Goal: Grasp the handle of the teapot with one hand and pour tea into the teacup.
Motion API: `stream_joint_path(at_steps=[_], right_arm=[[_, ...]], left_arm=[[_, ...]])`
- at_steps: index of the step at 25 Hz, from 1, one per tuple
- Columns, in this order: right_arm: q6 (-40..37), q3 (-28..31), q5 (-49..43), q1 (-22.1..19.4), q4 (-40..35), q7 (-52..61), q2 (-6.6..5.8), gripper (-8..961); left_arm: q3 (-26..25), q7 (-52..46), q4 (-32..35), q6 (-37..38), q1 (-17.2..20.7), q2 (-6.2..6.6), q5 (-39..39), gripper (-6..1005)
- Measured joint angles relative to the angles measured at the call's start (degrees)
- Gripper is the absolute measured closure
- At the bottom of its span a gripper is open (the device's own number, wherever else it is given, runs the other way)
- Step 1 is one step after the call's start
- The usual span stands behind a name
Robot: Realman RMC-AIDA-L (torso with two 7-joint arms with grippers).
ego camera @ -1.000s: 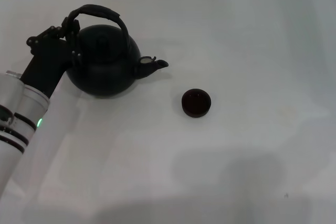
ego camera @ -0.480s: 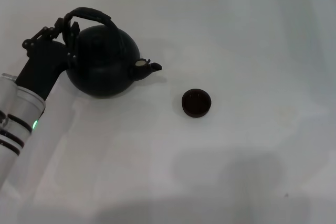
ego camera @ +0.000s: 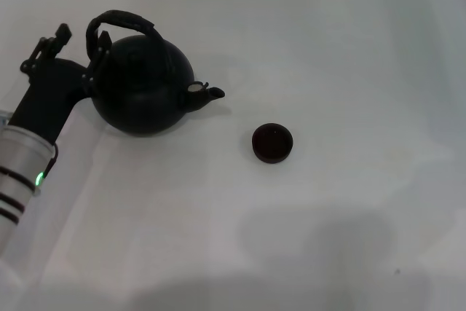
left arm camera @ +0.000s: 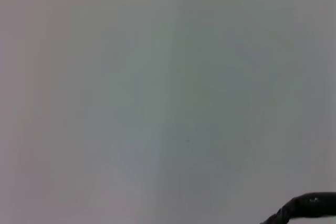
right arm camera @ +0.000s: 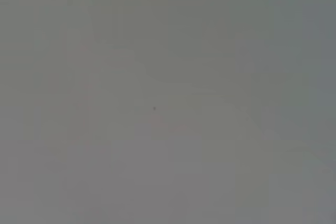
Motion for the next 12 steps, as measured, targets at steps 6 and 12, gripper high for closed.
stream_joint_path(at_steps=[6,12], right_arm=[[0.1,0.2,0.0,-0.1,0.0,-0.1,0.04,102],[0.6,-0.3,-0.3,-0.5,0.0,-0.3,-0.02,102]], left_arm=[[0.8,-3.0,0.0,1.4,3.1,0.00,0.1,359],[-0.1,-4.1,-0.2,8.1,7.5,0.09,-1.6,118]])
